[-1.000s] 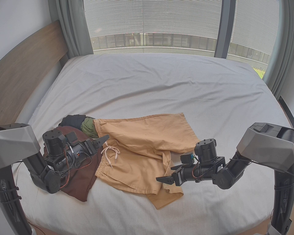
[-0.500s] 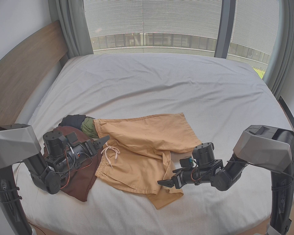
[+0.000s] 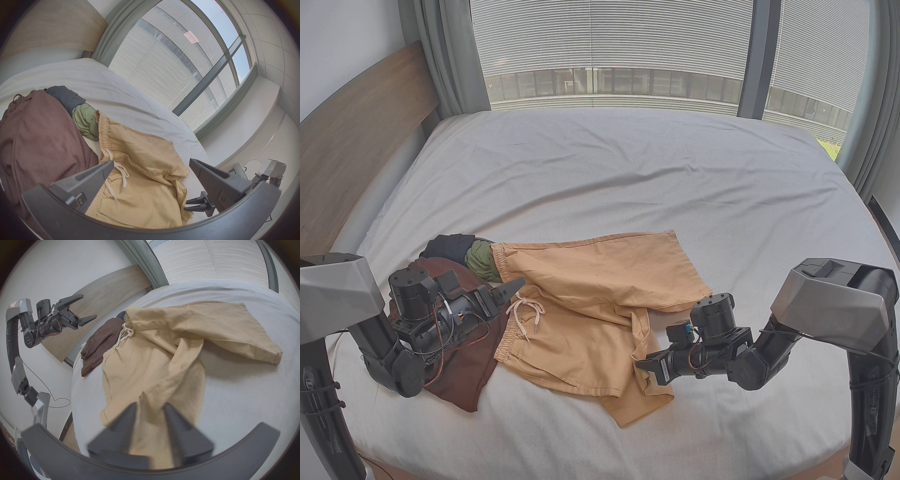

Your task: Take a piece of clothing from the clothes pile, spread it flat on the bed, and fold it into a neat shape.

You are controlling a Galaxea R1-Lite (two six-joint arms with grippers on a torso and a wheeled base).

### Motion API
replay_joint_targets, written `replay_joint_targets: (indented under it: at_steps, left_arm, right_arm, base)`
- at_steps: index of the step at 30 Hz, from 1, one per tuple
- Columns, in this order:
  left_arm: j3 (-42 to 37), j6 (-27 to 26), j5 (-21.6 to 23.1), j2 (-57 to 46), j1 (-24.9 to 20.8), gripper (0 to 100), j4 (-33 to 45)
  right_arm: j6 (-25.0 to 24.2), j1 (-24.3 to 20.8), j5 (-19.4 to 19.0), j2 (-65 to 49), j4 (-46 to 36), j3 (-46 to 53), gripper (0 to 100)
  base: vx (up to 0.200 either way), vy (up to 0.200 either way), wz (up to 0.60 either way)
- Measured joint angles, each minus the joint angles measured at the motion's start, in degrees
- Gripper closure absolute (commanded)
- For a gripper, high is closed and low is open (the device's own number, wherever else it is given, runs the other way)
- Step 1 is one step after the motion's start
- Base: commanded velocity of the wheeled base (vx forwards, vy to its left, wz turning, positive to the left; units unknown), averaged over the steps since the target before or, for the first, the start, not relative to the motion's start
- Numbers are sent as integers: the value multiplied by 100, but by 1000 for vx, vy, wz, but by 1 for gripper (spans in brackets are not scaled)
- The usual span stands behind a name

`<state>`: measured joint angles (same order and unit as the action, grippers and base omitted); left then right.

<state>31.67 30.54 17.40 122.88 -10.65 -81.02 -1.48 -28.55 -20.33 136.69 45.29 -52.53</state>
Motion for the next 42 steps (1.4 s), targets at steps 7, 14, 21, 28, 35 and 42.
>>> replay_joint_targets:
  at_steps: [7,14,21,28,35,42]
  left_arm:
    - [-1,2,0,16,-9,0,-79]
    - [0,11,0,57,-17,0,-183]
    - [-11,11,-10,83,-102,0,-208]
    - [-41,13,-27,132,-146,0,-290]
    - [-48,11,-40,230,-161,0,-411]
    - [-48,6,-45,363,-166,0,-484]
  right_arm:
    - [-2,151,15,-12,78,99,100]
    - [-5,656,13,-138,414,347,100]
    - [-7,1357,-22,-284,847,568,100]
    - [-20,1812,-33,-318,967,535,100]
    - [-55,1880,-27,-196,1334,471,100]
    - [-93,2002,-18,154,1905,304,100]
  base:
    - [0,0,0]
    - [0,0,0]
    - [0,0,0]
    - [0,0,0]
    - [0,0,0]
    - [0,0,0]
